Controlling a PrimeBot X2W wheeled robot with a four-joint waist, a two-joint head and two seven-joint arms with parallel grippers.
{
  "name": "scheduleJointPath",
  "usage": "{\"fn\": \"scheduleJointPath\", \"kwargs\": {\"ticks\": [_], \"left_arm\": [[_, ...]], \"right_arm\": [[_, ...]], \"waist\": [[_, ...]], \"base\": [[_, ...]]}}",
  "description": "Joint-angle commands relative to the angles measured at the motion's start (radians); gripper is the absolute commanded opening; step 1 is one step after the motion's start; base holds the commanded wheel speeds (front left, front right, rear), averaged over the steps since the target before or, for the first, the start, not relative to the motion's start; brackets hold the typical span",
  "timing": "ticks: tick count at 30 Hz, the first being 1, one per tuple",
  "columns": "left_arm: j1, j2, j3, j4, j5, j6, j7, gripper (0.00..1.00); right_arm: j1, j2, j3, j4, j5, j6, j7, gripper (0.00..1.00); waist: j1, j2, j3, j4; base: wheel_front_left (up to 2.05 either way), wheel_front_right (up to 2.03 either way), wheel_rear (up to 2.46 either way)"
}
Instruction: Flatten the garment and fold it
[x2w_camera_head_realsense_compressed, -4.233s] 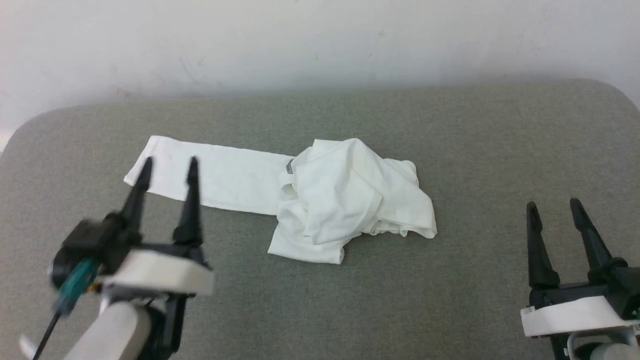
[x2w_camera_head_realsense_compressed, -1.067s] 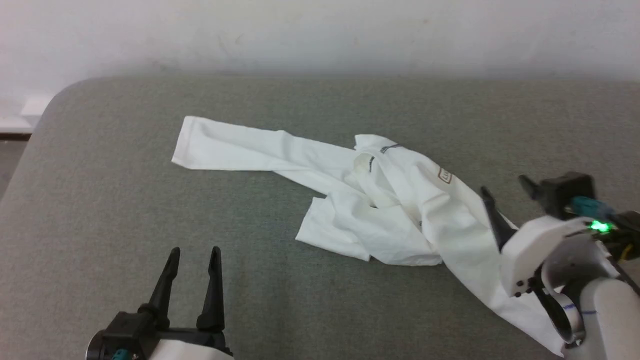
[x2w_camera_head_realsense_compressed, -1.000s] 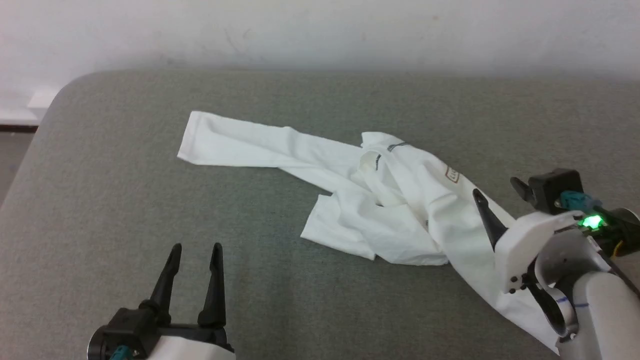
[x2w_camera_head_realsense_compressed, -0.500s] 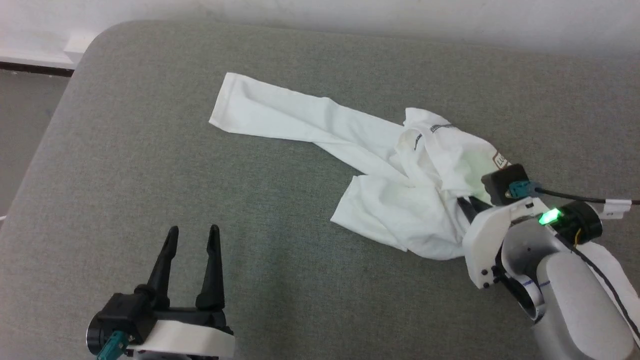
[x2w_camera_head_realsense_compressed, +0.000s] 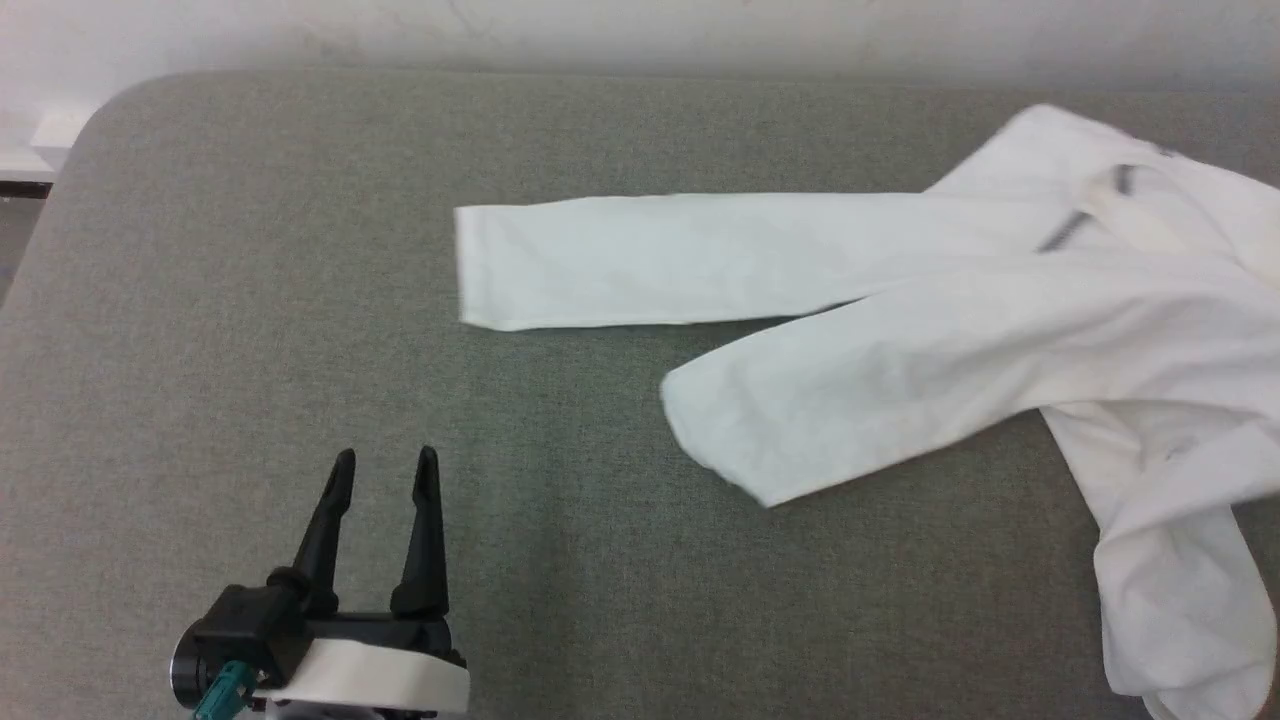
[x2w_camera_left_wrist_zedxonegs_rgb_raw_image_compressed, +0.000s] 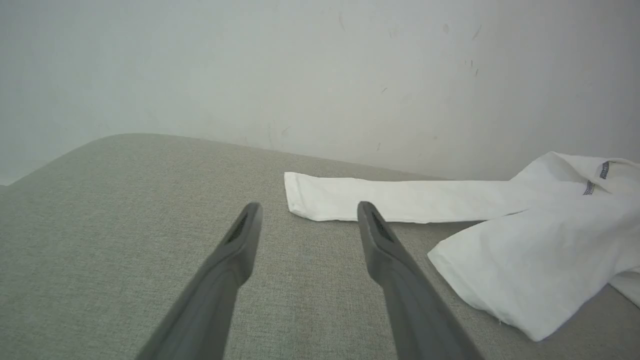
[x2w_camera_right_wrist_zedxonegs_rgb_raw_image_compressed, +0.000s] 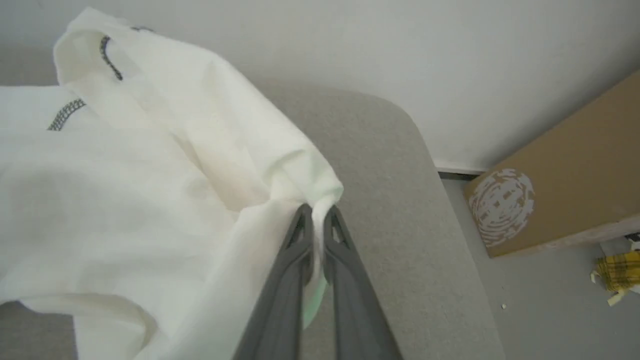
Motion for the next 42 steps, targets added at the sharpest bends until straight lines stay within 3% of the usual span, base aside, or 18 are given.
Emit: {"fn": "scheduleJointPath", "kwargs": {"ticks": [1, 4, 5, 6, 7, 11, 15, 24, 30, 37, 38, 40, 42], "left_arm": [[-0.017, -0.002, 0.001, -0.002, 0.007, -0.007, -0.005, 1.0], [-0.017, -0.002, 0.008, 0.002, 0.014, -0.01, -0.005, 1.0], [-0.017, -0.002, 0.012, 0.004, 0.016, -0.012, -0.005, 1.0], [-0.016, -0.001, 0.016, 0.005, 0.018, -0.013, -0.005, 1.0], [-0.016, -0.001, 0.02, 0.006, 0.02, -0.015, -0.005, 1.0], [-0.016, 0.002, 0.032, 0.006, 0.028, -0.02, -0.005, 1.0], [-0.019, 0.002, 0.031, 0.007, 0.033, -0.025, -0.005, 1.0], [-0.027, 0.0, 0.004, 0.015, 0.02, -0.024, -0.005, 1.0], [-0.037, -0.001, -0.005, 0.024, 0.011, -0.023, -0.005, 1.0], [-0.048, -0.001, -0.015, 0.032, 0.006, -0.026, -0.005, 1.0], [-0.047, -0.002, -0.016, 0.034, 0.005, -0.024, -0.005, 1.0], [-0.044, -0.002, -0.015, 0.037, 0.002, -0.019, -0.005, 1.0], [-0.038, -0.002, -0.016, 0.041, -0.001, -0.018, -0.005, 1.0]], "right_arm": [[0.05, 0.002, -0.025, 0.005, -0.019, -0.001, 0.009, 0.0], [0.14, 0.035, -0.121, 0.033, -0.033, -0.001, 0.01, 0.0], [0.16, 0.047, -0.138, 0.049, -0.042, -0.001, -0.001, 0.18], [0.174, 0.059, -0.145, 0.065, -0.05, -0.001, -0.014, 0.44], [0.181, 0.072, -0.148, 0.081, -0.056, -0.001, -0.032, 1.0], [0.151, 0.111, -0.106, 0.094, -0.06, -0.001, -0.12, 1.0], [0.087, 0.108, -0.005, 0.037, -0.049, -0.001, -0.186, 1.0], [0.018, 0.097, 0.354, -0.044, 0.044, -0.001, -0.098, 1.0], [-0.024, 0.078, 0.552, 0.063, 0.093, -0.001, -0.055, 1.0], [-0.076, 0.065, 0.661, 0.296, 0.114, -0.001, 0.065, 1.0], [-0.082, 0.067, 0.67, 0.314, 0.12, -0.001, 0.081, 0.62], [-0.093, 0.071, 0.668, 0.329, 0.124, -0.001, 0.092, 0.0], [-0.102, 0.069, 0.671, 0.328, 0.125, -0.001, 0.088, 0.0]], "waist": [[0.0001, 0.0, 0.011, -0.004], [0.0001, 0.0, 0.023, -0.008], [0.0001, 0.0, 0.025, -0.012], [0.0001, 0.0, 0.027, -0.015], [0.0001, 0.0, 0.028, -0.018], [0.0001, 0.0, 0.023, -0.033], [0.0001, 0.0, 0.012, -0.042], [0.0001, 0.0, 0.005, 0.004], [0.0001, 0.0, 0.023, 0.071], [0.0001, 0.0, 0.034, 0.119], [0.0001, 0.0, 0.032, 0.12], [0.0001, 0.0, 0.023, 0.113], [0.0001, 0.0, 0.009, 0.098]], "base": [[0.0, 0.0, 0.0], [0.0, 0.0, 0.0], [0.0, 0.0, 0.0], [0.0, 0.0, 0.0], [0.0, 0.0, 0.0], [0.0, 0.0, 0.0], [0.0, 0.0, 0.0], [0.0, 0.0, 0.0], [0.0, 0.0, 0.0], [0.0, 0.0, 0.0], [0.0, 0.0, 0.0], [0.0, 0.0, 0.0], [0.0, 0.0, 0.0]]}}
